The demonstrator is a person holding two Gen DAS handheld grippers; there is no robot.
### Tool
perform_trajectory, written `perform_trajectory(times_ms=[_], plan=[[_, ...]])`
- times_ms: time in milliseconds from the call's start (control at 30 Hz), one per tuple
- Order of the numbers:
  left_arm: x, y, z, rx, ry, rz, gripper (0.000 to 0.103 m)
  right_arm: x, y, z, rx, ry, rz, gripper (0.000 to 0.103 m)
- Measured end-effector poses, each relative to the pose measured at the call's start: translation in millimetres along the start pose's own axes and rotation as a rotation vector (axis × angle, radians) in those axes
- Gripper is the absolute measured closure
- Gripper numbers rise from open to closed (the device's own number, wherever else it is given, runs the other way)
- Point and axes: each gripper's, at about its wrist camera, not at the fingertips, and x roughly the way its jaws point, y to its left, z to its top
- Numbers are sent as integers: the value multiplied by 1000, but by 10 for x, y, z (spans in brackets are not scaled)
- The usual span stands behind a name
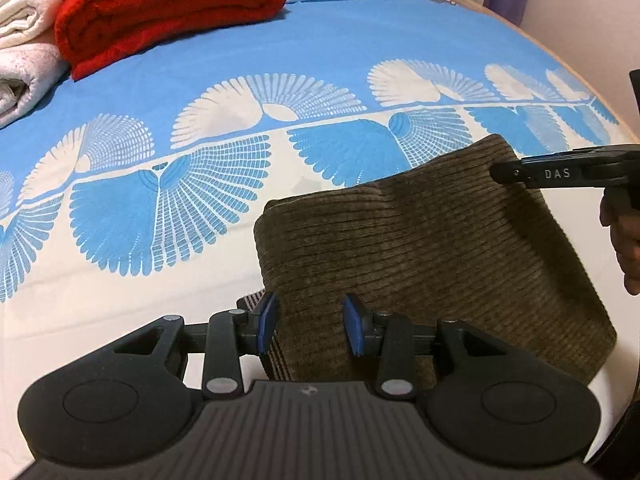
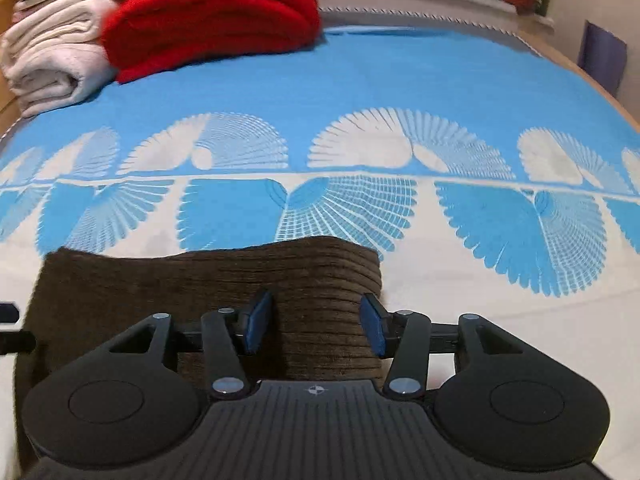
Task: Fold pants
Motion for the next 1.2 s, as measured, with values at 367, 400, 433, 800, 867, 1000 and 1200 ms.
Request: perform_trajectory(times_ms=[367,400,433,800,867,1000,1200], plan=[[500,223,66,-119,30,-55,50,207,-226,21,166,34,48,51],[512,244,74,-125,28,-64,50,206,-280,18,197,41,63,51],[511,272,79,-135,27,-76,50,191,-316,15,219,43,73,51],[222,641,-306,-335,207,-229,16,-291,-367,-590,87,316,103,17],[306,611,-468,-356,259,-260,17,-292,-402,-786,80,363,121,14],[305,490,-528,-341,247,-306,44,-333,-500,-975,182,420,226,25],[-36,556,-411,-279,128,-224,58,-567,-463,-996,299,372,344,63]])
